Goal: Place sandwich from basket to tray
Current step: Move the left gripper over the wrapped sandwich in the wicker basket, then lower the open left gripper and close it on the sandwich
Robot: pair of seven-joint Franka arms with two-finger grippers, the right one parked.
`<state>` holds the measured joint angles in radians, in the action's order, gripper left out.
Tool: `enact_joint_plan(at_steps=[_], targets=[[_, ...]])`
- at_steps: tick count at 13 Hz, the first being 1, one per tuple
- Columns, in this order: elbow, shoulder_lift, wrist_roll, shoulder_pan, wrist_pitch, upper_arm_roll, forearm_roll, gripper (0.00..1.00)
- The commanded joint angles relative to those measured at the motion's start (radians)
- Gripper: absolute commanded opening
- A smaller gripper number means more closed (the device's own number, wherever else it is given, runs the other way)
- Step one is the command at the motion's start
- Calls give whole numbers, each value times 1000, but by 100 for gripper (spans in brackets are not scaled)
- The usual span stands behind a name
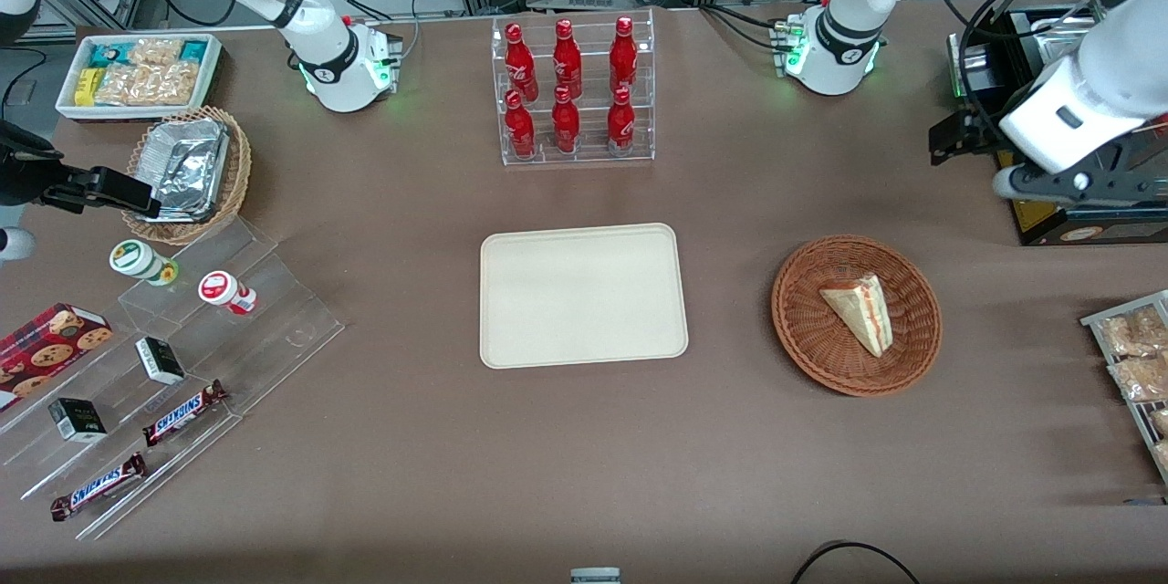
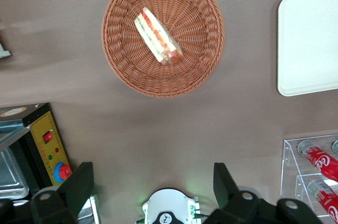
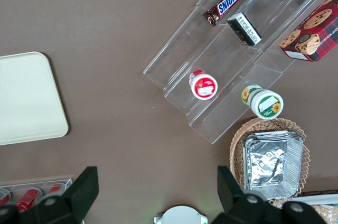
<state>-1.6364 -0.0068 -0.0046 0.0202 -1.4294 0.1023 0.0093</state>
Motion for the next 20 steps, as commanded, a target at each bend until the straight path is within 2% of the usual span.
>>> enact_joint_plan(at_steps=[1,9,13,17,20], targets=[[-112,-2,18,0,-116,-3,-12,100],[-451,1,17,-2,-552,-18,-5,100],[-568,14,15,-26,-750,-18,-5,100],[-583,50,-36,-34,-827,-18,-11,100],[-583,76,-236,-39,-858,-18,-12,100]])
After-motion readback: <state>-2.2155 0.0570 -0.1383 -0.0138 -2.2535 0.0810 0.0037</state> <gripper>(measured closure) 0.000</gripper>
